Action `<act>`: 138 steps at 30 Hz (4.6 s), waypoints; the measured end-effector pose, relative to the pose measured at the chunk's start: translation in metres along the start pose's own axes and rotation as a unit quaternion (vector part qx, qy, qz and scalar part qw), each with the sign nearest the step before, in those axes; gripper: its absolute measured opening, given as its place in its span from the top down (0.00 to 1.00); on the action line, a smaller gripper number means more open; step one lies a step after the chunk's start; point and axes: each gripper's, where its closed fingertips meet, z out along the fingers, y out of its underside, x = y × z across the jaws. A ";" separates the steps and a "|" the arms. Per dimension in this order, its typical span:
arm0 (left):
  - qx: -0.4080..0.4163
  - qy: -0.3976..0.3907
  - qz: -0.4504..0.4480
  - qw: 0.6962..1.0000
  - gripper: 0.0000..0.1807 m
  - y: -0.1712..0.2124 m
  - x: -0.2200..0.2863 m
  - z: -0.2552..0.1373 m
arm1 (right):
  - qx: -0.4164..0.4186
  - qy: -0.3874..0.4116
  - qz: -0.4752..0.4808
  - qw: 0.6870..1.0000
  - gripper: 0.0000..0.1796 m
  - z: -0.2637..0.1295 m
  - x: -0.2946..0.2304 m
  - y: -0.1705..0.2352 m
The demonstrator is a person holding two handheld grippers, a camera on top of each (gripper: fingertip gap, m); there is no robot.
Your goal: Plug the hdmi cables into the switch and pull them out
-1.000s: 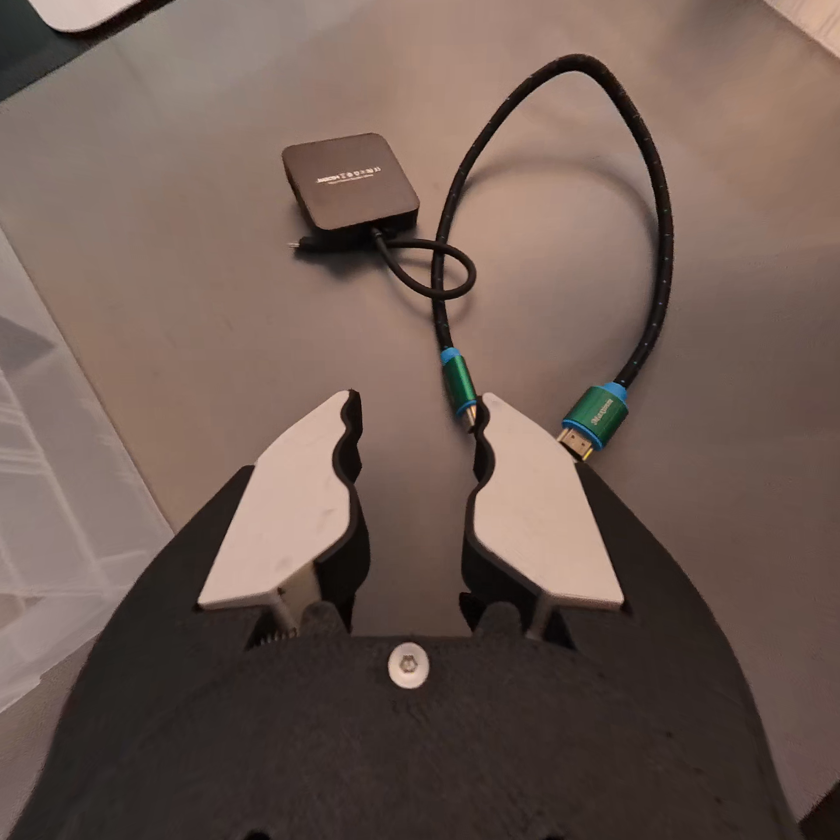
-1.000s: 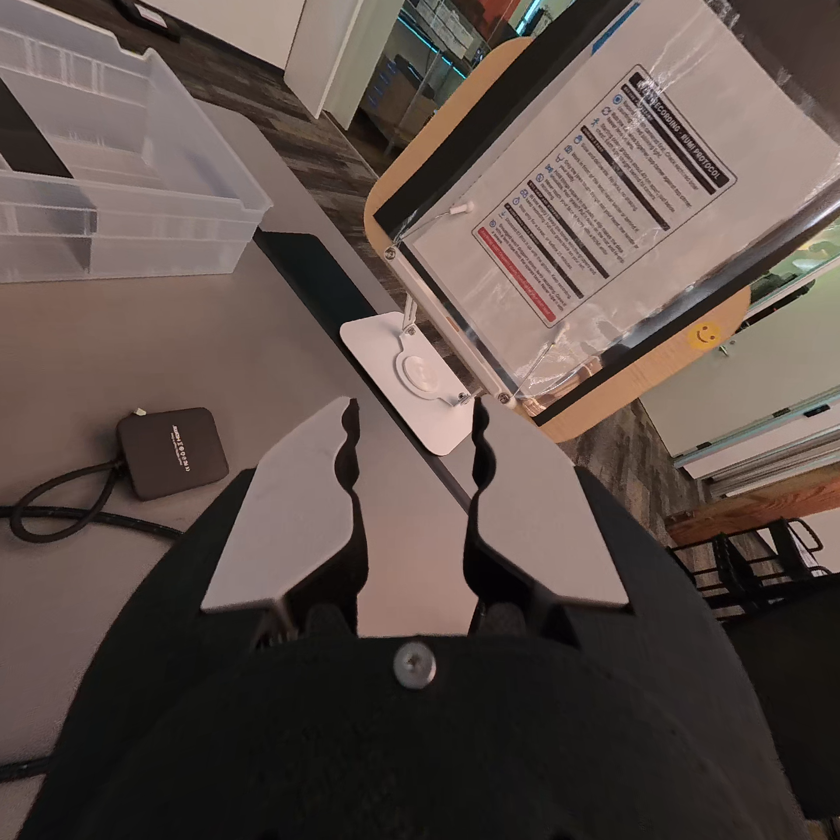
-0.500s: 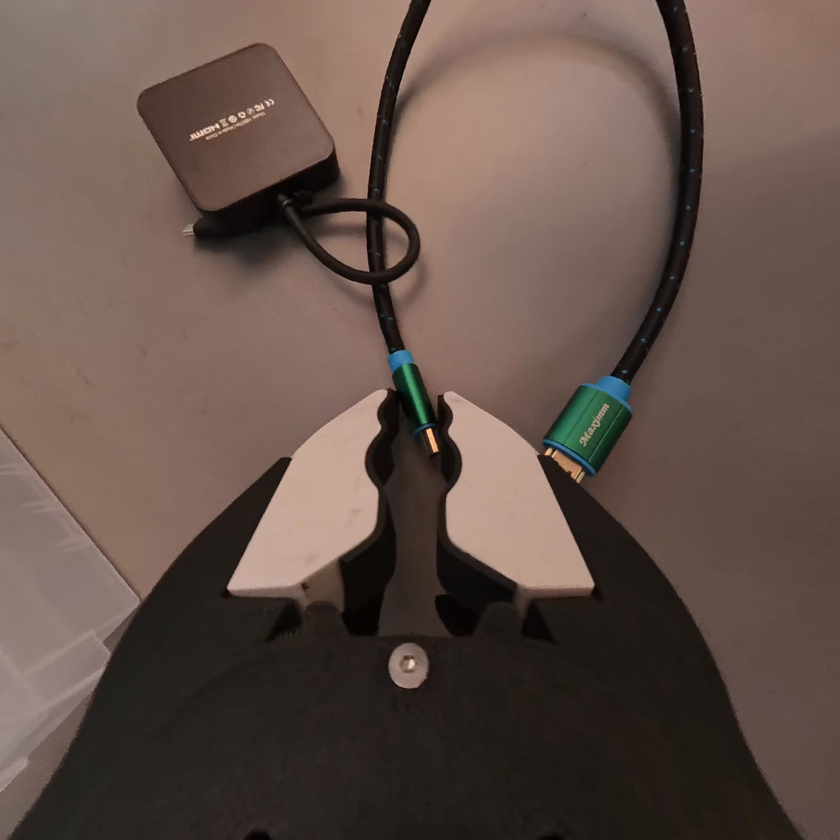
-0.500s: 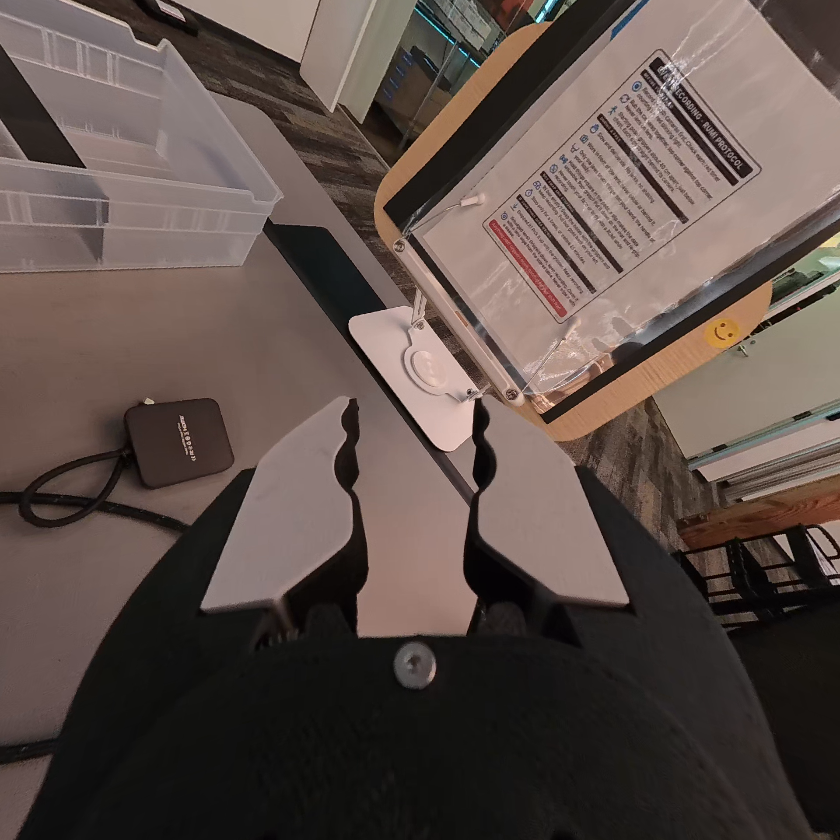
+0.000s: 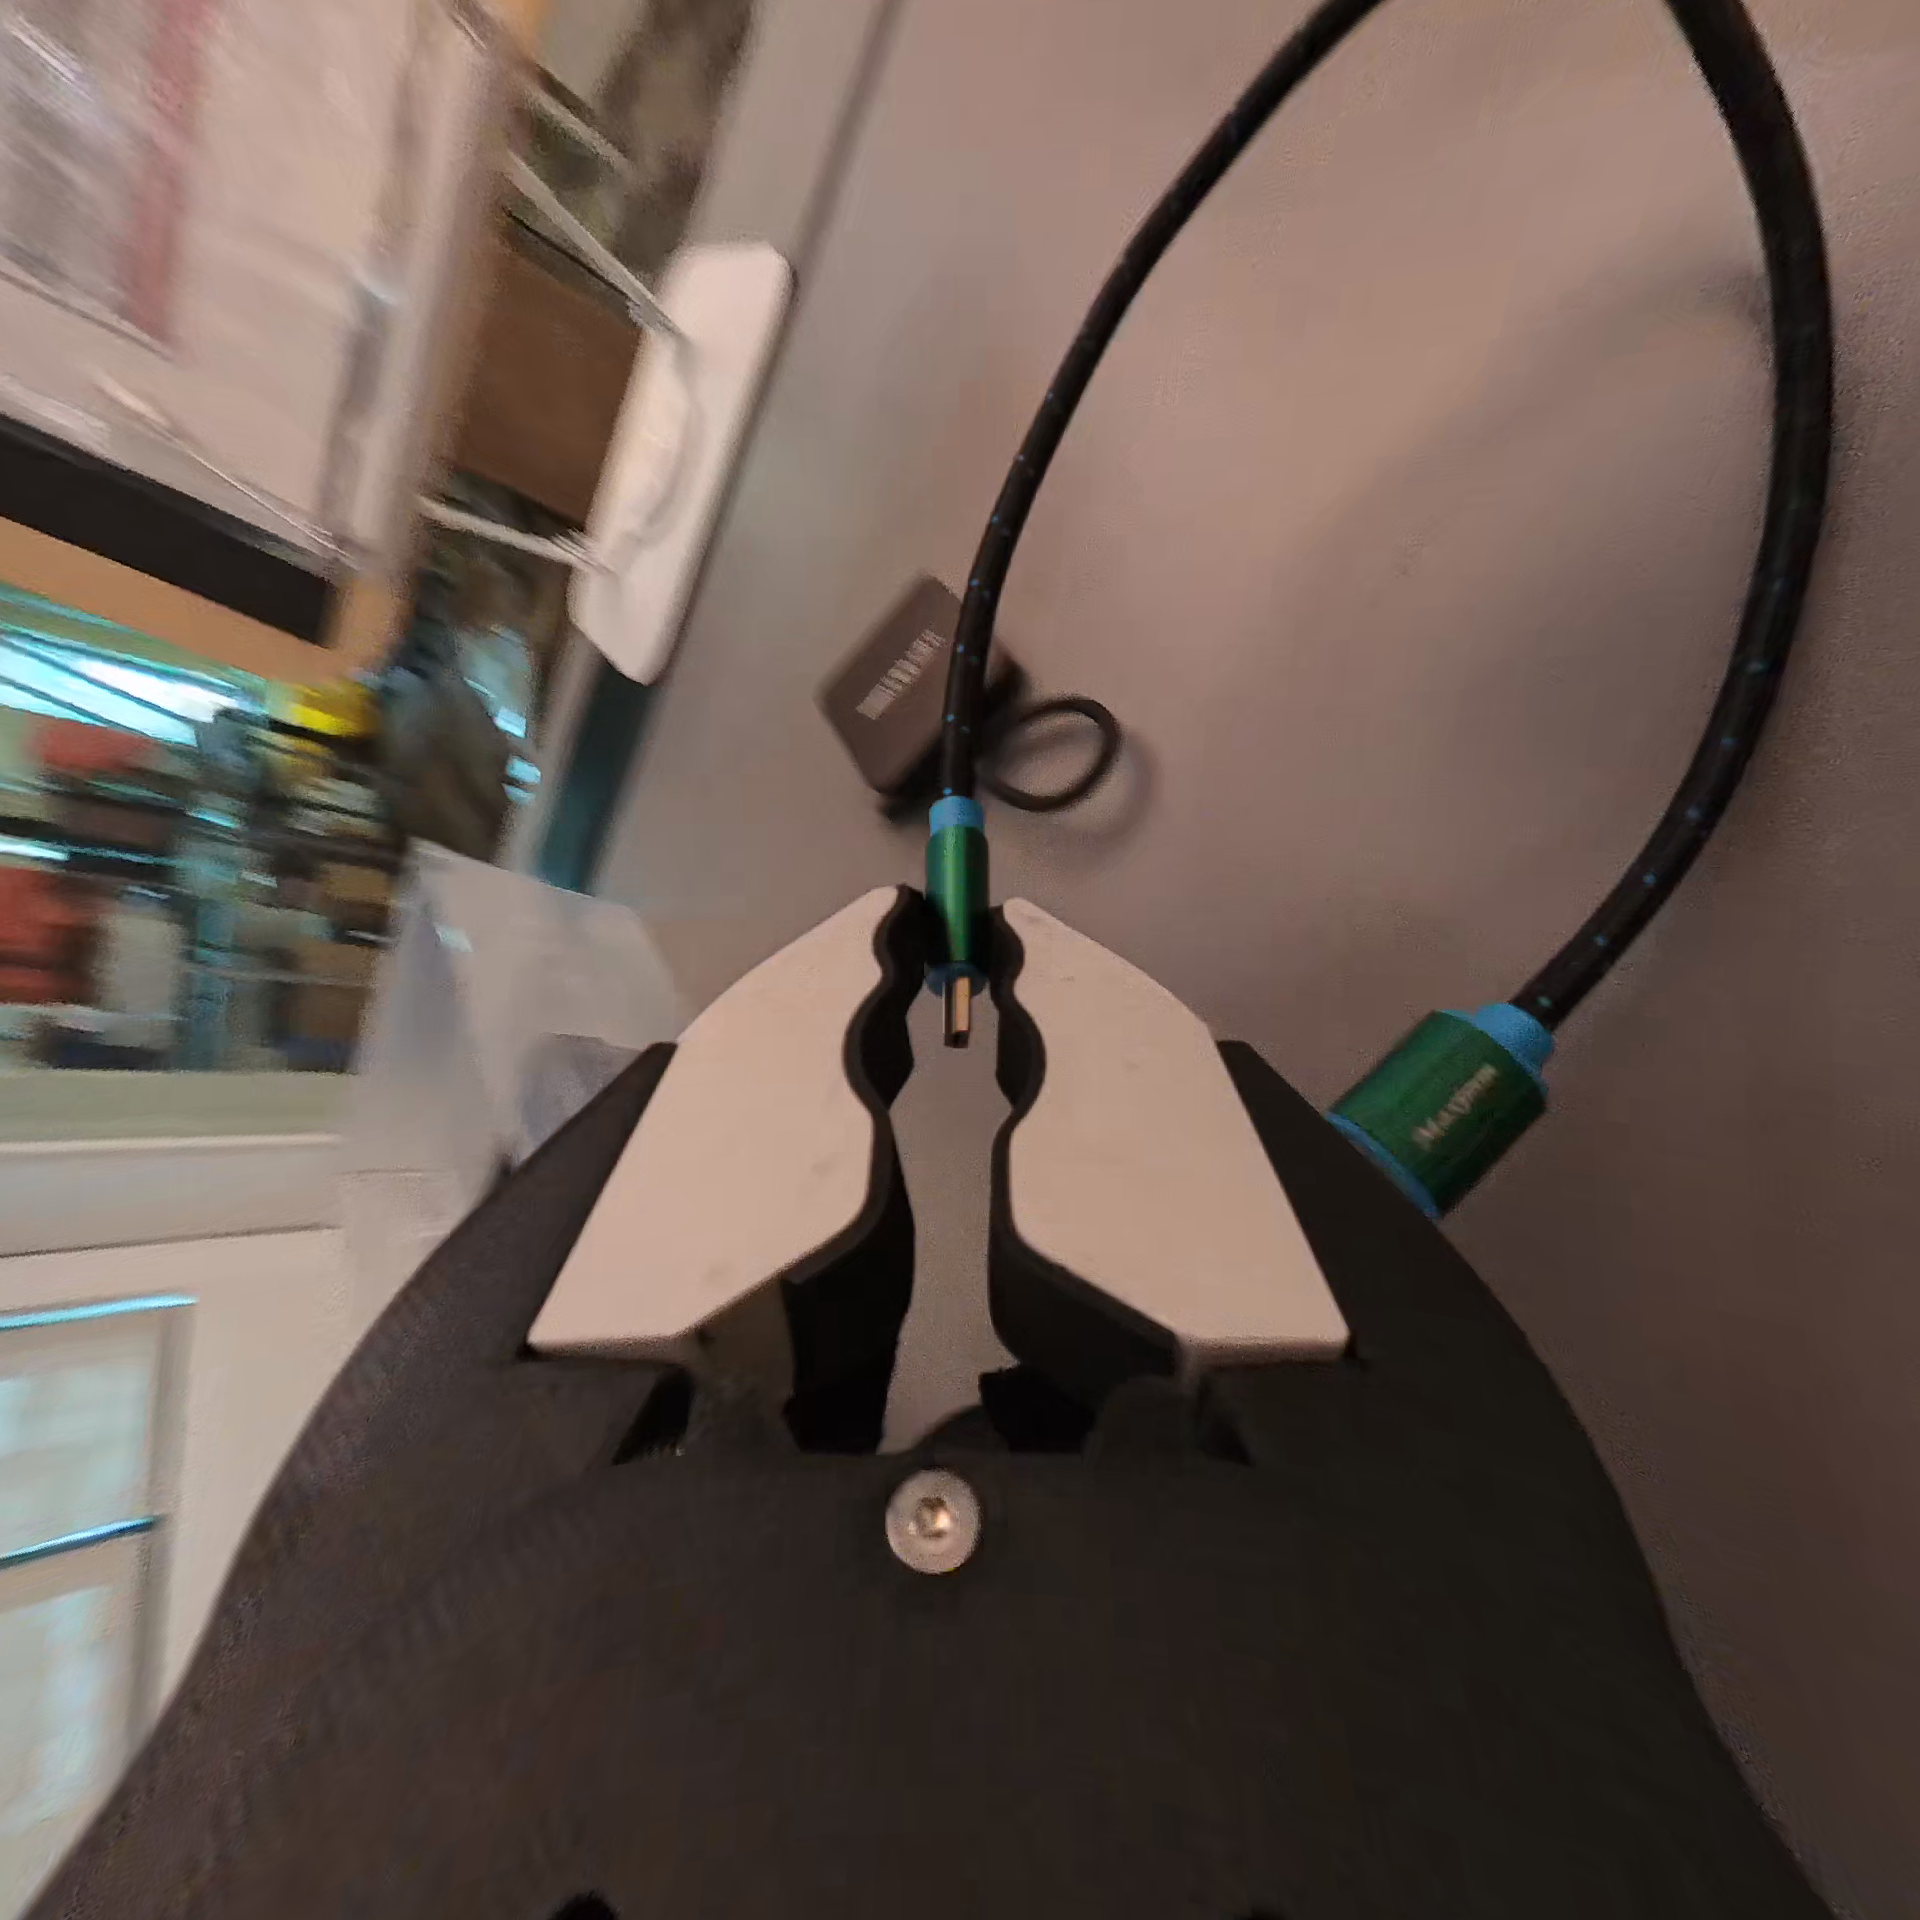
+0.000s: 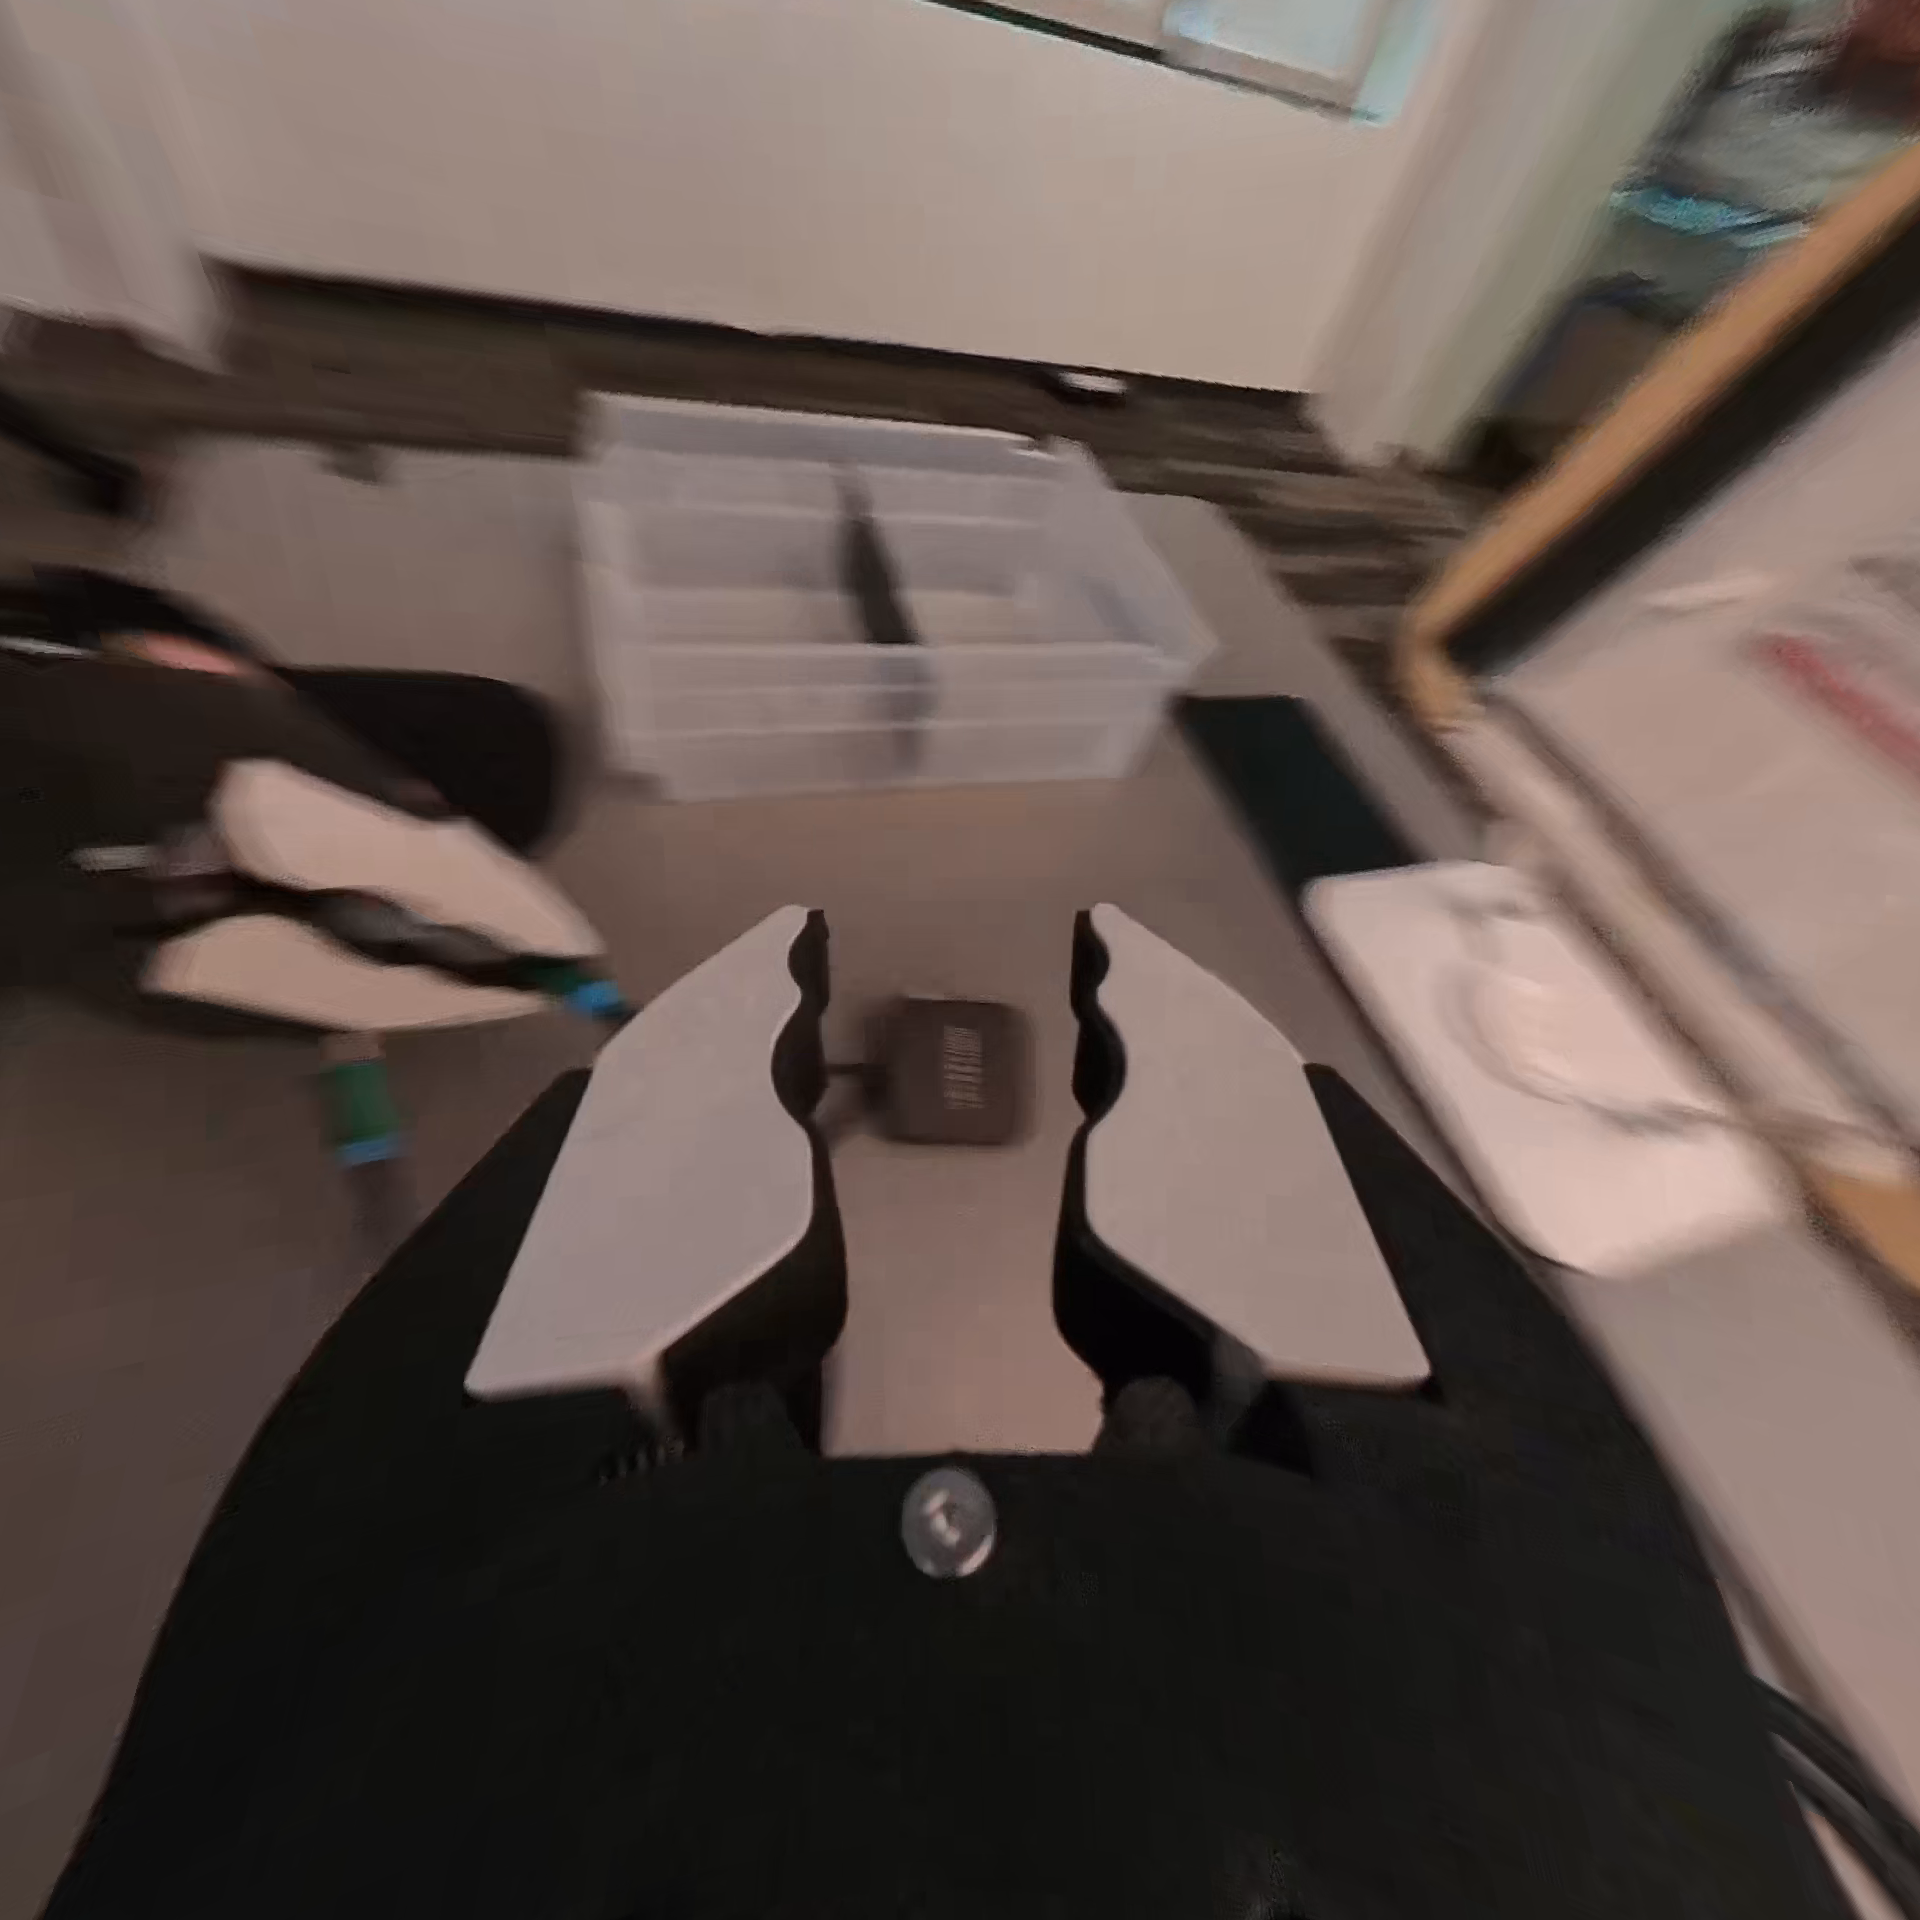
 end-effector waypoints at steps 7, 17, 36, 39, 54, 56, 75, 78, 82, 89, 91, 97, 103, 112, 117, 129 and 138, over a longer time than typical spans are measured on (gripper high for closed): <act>0.025 -0.184 0.075 0.980 0.94 -0.022 -0.078 -0.059 | 0.075 -0.414 0.231 0.877 0.78 -0.028 -0.104 -0.051; 0.084 -0.267 0.068 0.958 0.94 -0.058 -0.126 -0.114 | 0.140 -0.326 0.242 0.903 0.77 0.016 -0.115 -0.073; 0.207 -0.167 0.085 0.960 0.94 -0.098 -0.096 -0.139 | 0.252 -0.374 0.160 0.878 0.91 -0.018 -0.124 -0.097; 0.223 -0.154 0.081 0.959 0.94 -0.099 -0.094 -0.145 | 0.262 -0.383 0.131 0.876 0.94 -0.023 -0.132 -0.098; 0.248 -0.120 0.094 0.957 0.94 -0.099 -0.085 -0.158 | 0.264 -0.423 0.121 0.858 0.93 -0.029 -0.146 -0.099; 0.247 -0.120 0.094 0.957 0.94 -0.099 -0.085 -0.158 | 0.268 -0.427 0.127 0.854 0.94 -0.028 -0.146 -0.099; 0.314 0.007 -0.214 0.925 0.61 -0.060 -0.101 -0.111 | 0.299 -0.269 0.039 0.915 0.95 -0.062 -0.095 -0.108; 0.277 0.025 -0.217 0.936 0.61 -0.046 -0.083 -0.072 | 0.305 -0.206 -0.029 0.930 0.95 -0.077 -0.092 -0.113; 0.229 0.062 -0.209 0.949 0.61 -0.037 -0.054 -0.022 | 0.323 -0.150 -0.067 0.932 0.95 -0.099 -0.085 -0.121; 0.128 0.099 -0.265 0.951 0.54 -0.027 -0.027 0.067 | 0.324 -0.020 -0.102 0.940 0.95 -0.115 -0.055 -0.123; 0.077 0.102 -0.315 0.940 0.47 -0.020 -0.021 0.092 | 0.313 0.012 -0.115 0.943 0.96 -0.118 -0.049 -0.122; -0.072 0.033 -0.331 0.940 0.45 0.013 -0.012 0.136 | 0.302 0.063 -0.139 0.941 0.95 -0.123 -0.040 -0.121; -0.106 0.057 -0.396 0.910 0.50 0.016 -0.002 0.152 | 0.288 0.088 -0.148 0.942 0.95 -0.123 -0.034 -0.118; -0.128 0.045 -0.398 0.907 0.67 0.025 -0.031 0.143 | 0.285 0.096 -0.152 0.942 0.95 -0.127 -0.031 -0.118; -0.121 0.084 -0.436 0.888 0.57 0.010 -0.033 0.146 | 0.281 0.096 -0.151 0.943 0.95 -0.127 -0.030 -0.117; -0.191 0.099 -0.389 0.896 0.63 0.025 -0.016 0.170 | 0.273 0.101 -0.154 0.944 0.95 -0.127 -0.026 -0.115; -0.153 0.019 -0.315 0.936 0.63 0.023 -0.039 0.157 | 0.270 0.105 -0.152 0.945 0.95 -0.125 -0.023 -0.113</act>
